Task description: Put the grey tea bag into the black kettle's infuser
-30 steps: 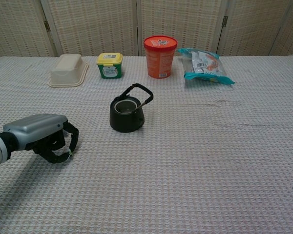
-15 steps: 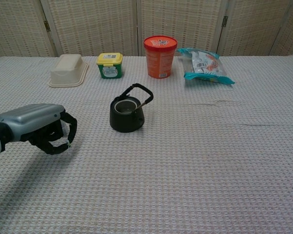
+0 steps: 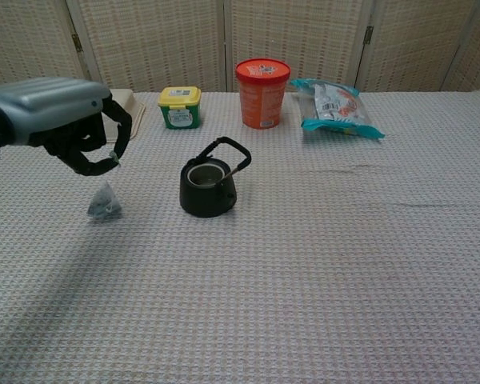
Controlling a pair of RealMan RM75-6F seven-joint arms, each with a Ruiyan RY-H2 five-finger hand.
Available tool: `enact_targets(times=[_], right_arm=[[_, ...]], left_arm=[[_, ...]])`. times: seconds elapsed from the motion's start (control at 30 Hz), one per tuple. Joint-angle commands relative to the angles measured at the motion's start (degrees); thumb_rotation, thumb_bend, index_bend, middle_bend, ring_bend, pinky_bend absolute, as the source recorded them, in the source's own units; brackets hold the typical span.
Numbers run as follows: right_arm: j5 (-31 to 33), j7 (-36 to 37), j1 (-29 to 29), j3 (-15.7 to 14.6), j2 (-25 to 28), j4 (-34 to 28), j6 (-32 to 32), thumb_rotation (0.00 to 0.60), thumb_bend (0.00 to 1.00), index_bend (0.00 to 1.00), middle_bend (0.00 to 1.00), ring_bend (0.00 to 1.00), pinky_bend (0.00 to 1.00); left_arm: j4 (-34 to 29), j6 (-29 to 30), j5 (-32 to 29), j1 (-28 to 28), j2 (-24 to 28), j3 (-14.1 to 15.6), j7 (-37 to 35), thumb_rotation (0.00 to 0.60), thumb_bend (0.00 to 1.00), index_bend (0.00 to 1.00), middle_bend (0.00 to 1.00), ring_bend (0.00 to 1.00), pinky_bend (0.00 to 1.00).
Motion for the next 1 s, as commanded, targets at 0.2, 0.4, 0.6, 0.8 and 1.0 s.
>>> enact_targets(times=[0.2,0.4,0.6,0.8,1.0], right_arm=[[2.0,0.1,0.5,0.7,0.6,-1.5,-1.9,0.600,0.10,0.00,0.00,0.00,0.00],[3.5,0.6,0.7,1.2,1.0,-2.3,-3.2,0.600,0.10,0.00,0.00,0.00,0.00],[4.5,1.0,1.0,1.6,1.3,-2.8,-4.2,0.600,0.10,0.00,0.00,0.00,0.00],[5.8,1.6,1.1,2.1,1.6,-3.3,-5.3,0.600,0.10,0.00,0.00,0.00,0.00],[6.9,1.6,1.3,2.5,1.9,-4.1,-6.3,0.600,0.10,0.00,0.00,0.00,0.00]], left_arm=[[-2.2,-0.9,-6.9,-5.8,2.1,-3.6,6.4,0.600,0.48,0.63,1.00,1.00,1.00],[-2.9,-0.7,-11.2,-9.6,2.5,-4.7,10.0,0.600,0.48,0.63,1.00,1.00,1.00],[-3.5,0.5,-15.4,-13.2,2.9,-5.8,13.4,0.600,0.48,0.63,1.00,1.00,1.00],[-4.3,1.6,-19.1,-16.8,3.5,-6.7,16.2,0.600,0.48,0.63,1.00,1.00,1.00],[-4.7,1.7,-23.0,-21.2,4.4,-7.8,19.1,0.600,0.48,0.63,1.00,1.00,1.00]])
